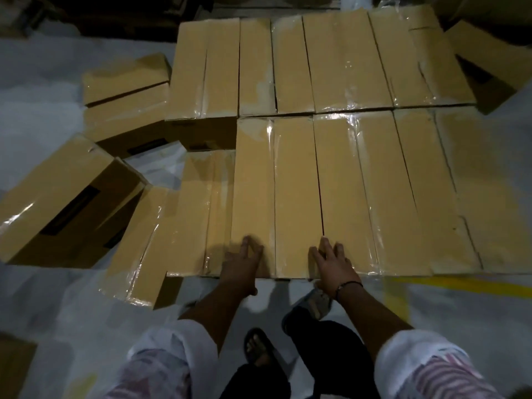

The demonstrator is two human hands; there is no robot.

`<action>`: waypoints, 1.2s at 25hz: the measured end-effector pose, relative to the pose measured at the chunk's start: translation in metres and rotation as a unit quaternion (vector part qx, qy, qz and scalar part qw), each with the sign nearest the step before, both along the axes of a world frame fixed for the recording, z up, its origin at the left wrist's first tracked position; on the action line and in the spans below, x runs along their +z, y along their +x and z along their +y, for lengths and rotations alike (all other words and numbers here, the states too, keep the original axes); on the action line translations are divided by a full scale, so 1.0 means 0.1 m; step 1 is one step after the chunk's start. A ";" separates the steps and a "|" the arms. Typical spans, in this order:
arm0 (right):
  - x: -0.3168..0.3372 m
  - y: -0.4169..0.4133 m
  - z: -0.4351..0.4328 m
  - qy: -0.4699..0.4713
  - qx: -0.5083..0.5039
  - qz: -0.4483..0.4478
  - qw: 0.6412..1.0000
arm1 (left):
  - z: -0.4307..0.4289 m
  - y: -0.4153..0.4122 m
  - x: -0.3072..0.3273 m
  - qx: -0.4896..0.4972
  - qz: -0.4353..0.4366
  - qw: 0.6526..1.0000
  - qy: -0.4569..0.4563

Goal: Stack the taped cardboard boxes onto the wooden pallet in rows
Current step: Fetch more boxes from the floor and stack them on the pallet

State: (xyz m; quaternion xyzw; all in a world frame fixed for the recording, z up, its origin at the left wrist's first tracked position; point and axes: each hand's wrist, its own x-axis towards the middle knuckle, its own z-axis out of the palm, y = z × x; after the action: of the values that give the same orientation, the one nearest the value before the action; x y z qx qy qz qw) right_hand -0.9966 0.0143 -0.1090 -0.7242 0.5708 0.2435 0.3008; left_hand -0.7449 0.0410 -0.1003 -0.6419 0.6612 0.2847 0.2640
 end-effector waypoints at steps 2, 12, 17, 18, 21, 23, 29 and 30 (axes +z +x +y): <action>-0.06 0.04 0.08 -0.030 0.006 0.015 0.999 | 0.05 0.05 -0.05 -0.004 -0.002 1.000 -0.022; -0.25 0.02 0.16 -0.092 0.023 0.035 0.995 | 0.13 0.24 -0.26 -0.024 0.016 0.997 -0.076; -0.26 0.03 0.11 -0.090 0.027 0.045 0.995 | 0.15 0.28 -0.32 -0.049 0.014 0.993 -0.105; -0.27 0.02 0.10 -0.092 0.030 0.044 0.994 | 0.14 0.28 -0.32 -0.050 0.014 0.993 -0.110; -0.29 0.01 0.10 -0.094 0.032 0.041 0.994 | 0.15 0.29 -0.32 -0.053 0.024 0.991 -0.117; -0.30 0.01 0.08 -0.098 0.032 0.042 0.994 | 0.12 0.29 -0.30 -0.059 0.028 0.991 -0.119; -0.33 0.02 0.05 -0.090 0.036 0.045 0.994 | 0.08 0.26 -0.29 -0.056 0.015 0.994 -0.097; -0.31 0.03 0.04 -0.088 0.037 0.043 0.994 | 0.07 0.25 -0.28 -0.055 0.010 0.995 -0.087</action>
State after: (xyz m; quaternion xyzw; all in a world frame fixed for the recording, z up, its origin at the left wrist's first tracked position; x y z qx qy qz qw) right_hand -0.9941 0.0183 -0.1400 -0.7572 0.5753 0.2344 0.2017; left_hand -0.7196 0.0483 -0.1283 -0.6224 0.7204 0.2175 0.2153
